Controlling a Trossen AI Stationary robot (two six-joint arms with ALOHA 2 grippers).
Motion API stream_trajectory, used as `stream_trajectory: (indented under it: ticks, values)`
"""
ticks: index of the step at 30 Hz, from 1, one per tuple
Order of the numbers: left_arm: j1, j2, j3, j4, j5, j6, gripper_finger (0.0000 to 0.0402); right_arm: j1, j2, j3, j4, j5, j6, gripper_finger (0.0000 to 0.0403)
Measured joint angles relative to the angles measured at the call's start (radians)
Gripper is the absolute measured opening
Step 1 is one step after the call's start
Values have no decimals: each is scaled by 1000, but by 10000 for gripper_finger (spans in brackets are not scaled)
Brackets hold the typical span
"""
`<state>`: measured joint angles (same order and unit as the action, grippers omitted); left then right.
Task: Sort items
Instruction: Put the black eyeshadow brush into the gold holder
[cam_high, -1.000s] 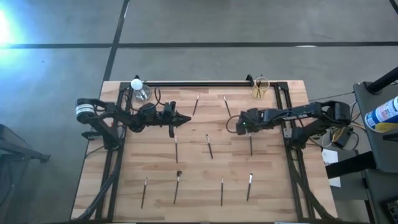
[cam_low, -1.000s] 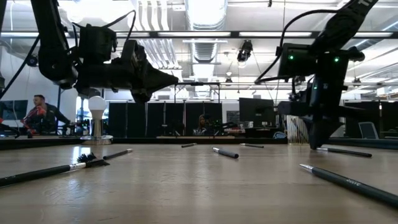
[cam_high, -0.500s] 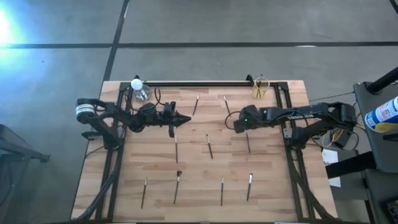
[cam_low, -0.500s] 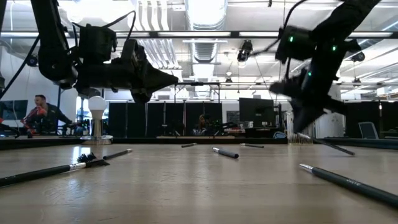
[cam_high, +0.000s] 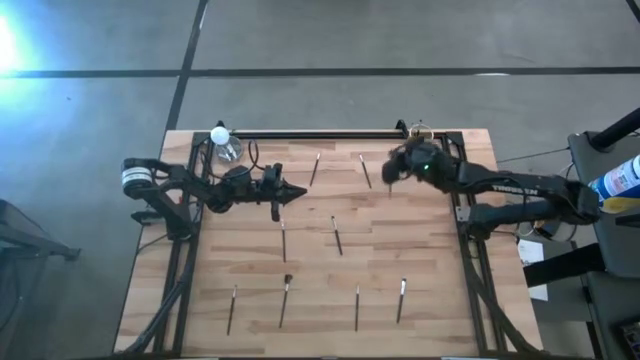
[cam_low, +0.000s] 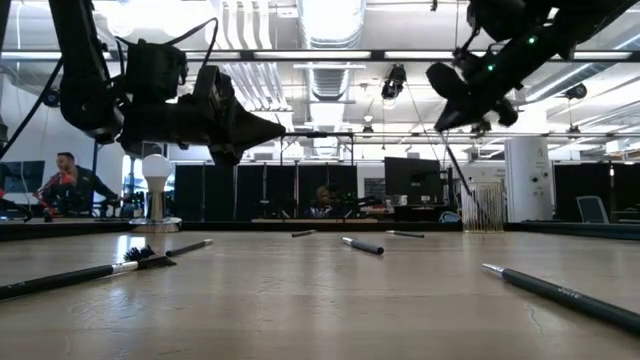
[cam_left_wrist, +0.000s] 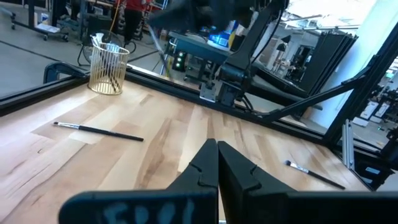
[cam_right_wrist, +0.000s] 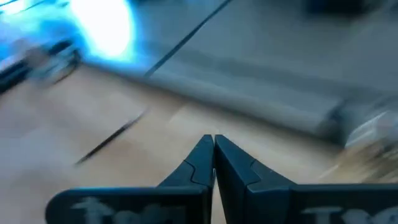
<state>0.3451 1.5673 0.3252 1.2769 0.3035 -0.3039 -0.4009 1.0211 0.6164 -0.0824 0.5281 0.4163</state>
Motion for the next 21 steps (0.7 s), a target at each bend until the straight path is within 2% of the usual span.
stream_trajectory:
  ticks: [2, 6, 12, 21]
  values:
    - [0, 0, 0, 0, -9, 6, 0, -37, -11, -7, 91, 96, -104, 8]
    - [0, 0, 0, 5, -15, 19, 0, -123, -3, -51, 349, 192, -306, 8]
    - [-1, 0, 0, 4, -23, 14, 0, -256, 87, -124, 708, 210, -525, 8]
    - [-1, 0, 0, 2, -23, -9, 0, -375, 235, -131, 842, 207, -649, 8]
